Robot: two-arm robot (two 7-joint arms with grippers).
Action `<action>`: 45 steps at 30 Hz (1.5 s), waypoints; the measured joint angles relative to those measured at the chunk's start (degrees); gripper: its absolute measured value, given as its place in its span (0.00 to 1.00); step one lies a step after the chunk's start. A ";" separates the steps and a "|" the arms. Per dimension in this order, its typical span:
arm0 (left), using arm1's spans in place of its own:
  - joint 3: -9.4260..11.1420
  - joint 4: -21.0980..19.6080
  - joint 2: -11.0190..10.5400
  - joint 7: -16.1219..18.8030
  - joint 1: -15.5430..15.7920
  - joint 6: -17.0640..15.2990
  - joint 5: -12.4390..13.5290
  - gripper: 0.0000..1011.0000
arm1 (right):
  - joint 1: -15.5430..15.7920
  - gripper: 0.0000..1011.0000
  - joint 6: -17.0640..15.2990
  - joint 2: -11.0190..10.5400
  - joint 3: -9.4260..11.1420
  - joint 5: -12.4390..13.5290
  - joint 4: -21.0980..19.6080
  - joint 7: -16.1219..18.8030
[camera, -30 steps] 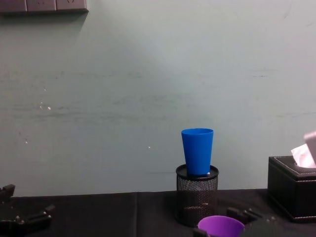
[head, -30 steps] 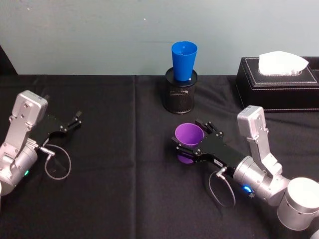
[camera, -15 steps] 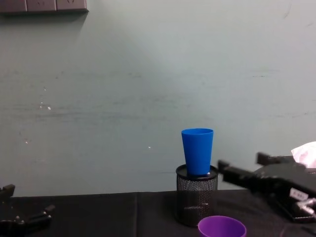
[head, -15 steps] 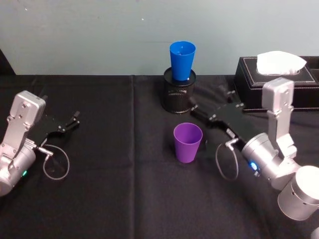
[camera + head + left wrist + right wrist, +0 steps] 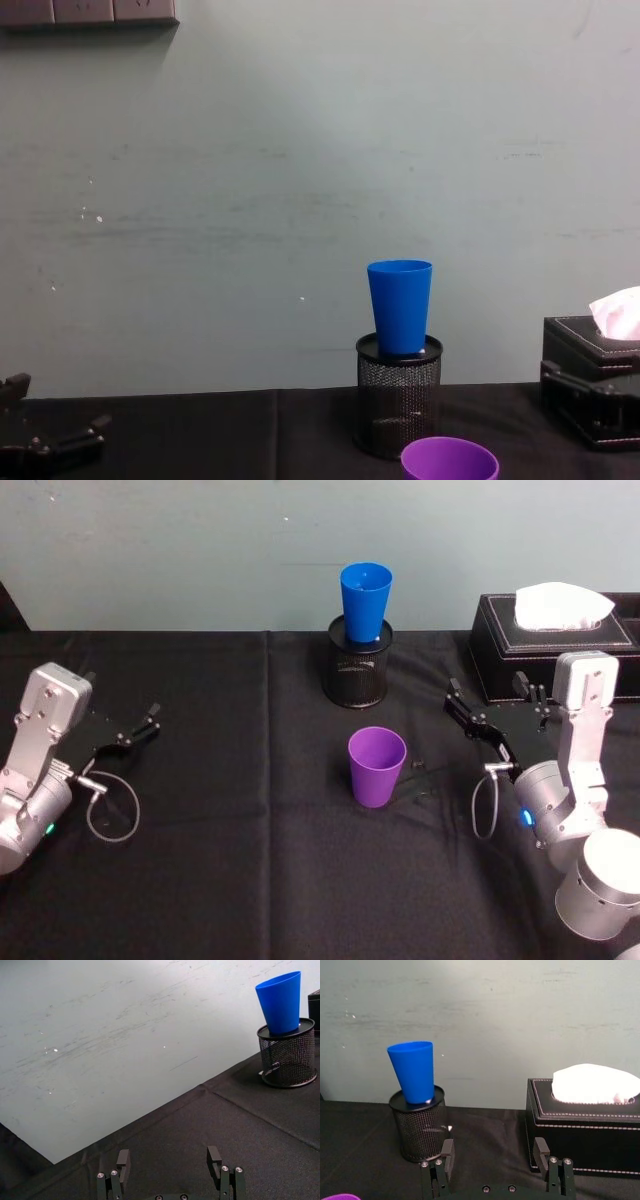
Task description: Pick up one cup with a gripper and tap it against the other cup.
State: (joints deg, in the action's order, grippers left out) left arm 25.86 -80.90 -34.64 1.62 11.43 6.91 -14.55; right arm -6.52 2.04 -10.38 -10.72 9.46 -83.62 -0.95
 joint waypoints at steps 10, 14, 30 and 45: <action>0.00 0.00 0.00 0.00 0.00 0.00 0.00 0.99 | -0.24 0.99 -0.87 -0.01 0.55 0.20 0.81 4.23; 0.00 0.00 0.00 0.00 0.00 0.00 0.00 0.99 | -0.27 0.99 -0.87 0.02 0.55 0.16 0.79 4.07; 0.00 0.00 0.00 0.00 0.00 0.00 0.00 0.99 | -0.36 0.99 -0.67 0.18 0.46 -0.10 1.01 3.01; 0.00 0.00 0.00 0.00 0.00 0.00 0.00 0.99 | -0.39 0.99 -0.58 0.24 0.46 -0.23 1.08 2.84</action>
State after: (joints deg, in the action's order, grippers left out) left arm 25.86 -80.90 -34.64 1.62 11.43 6.90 -14.55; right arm -6.91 1.46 -10.14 -10.26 9.23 -82.55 1.90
